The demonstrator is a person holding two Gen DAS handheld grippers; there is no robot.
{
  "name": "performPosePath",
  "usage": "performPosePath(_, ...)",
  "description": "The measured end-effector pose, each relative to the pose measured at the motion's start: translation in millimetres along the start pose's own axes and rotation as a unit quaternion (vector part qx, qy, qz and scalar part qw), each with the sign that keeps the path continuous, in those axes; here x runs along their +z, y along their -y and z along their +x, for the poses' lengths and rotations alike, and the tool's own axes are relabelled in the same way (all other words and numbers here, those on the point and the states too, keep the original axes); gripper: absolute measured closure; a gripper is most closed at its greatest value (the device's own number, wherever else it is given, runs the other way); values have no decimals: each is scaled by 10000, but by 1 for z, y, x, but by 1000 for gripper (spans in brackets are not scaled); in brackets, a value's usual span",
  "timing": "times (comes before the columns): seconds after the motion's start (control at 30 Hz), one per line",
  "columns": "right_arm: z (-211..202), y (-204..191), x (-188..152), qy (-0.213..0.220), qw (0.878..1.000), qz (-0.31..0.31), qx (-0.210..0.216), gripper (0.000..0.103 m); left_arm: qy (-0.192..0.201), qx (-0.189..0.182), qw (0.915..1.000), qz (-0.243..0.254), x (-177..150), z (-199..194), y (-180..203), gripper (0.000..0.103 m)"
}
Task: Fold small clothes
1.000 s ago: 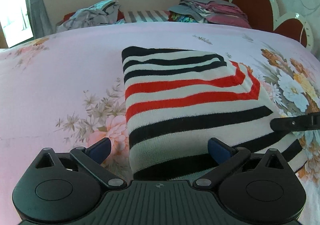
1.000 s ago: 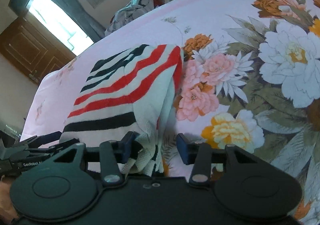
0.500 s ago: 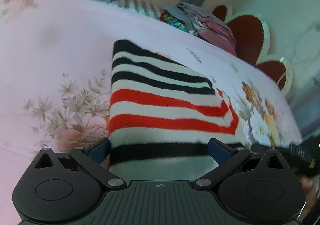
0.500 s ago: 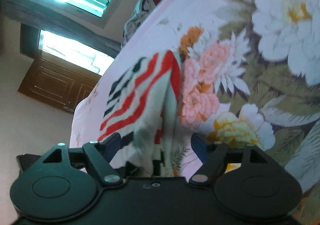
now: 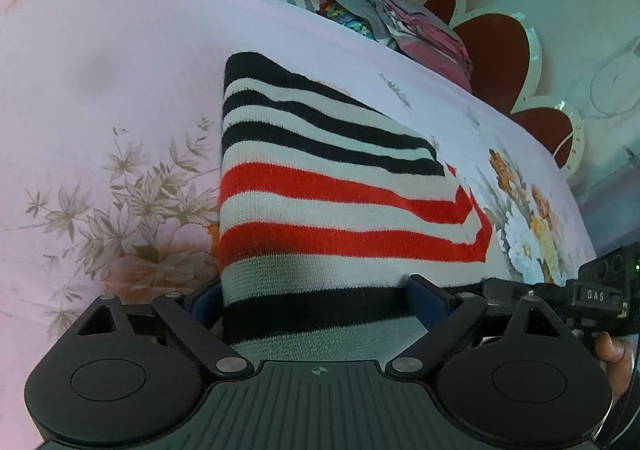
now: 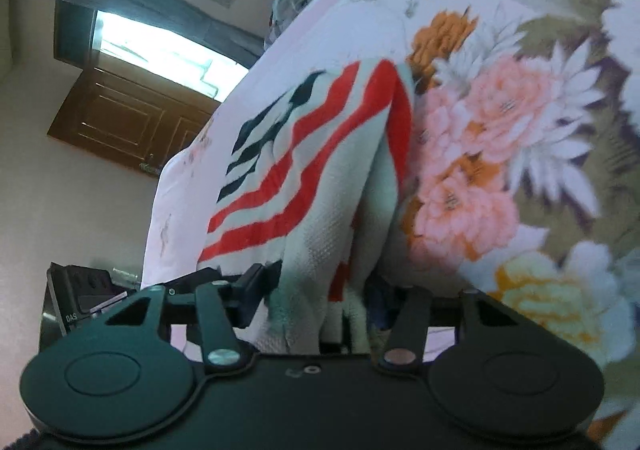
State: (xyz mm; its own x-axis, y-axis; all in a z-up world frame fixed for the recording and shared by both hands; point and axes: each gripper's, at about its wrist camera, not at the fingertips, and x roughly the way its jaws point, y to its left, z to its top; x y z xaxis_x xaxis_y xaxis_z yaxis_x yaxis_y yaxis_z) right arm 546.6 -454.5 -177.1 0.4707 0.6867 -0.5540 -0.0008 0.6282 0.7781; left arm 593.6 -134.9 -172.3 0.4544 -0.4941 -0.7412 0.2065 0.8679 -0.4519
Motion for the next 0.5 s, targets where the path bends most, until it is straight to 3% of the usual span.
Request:
performPosePath(0.07,2,3,1,21,9999,117,42,51,-1,53,10000,70,0,-2,-1,11)
performPosePath(0.17,16,-17,1,63,9986,-285,-447,60,-14,151,9998,139,2,5,6,18)
performPosePath(0.27,24,-41,-4,154,9912,-855,-996,66,63,292,9985,466,3,4,16,29)
performPosePath(0.4,22,-74,-16,402,9782,-1368,-1509,70,327,276,9946,944,3,-13,25,58)
performPosePath(0.5,12,-101,-24,605,9697,-1630,-1716,71,376,99,9935,1074,7,-28,21,60)
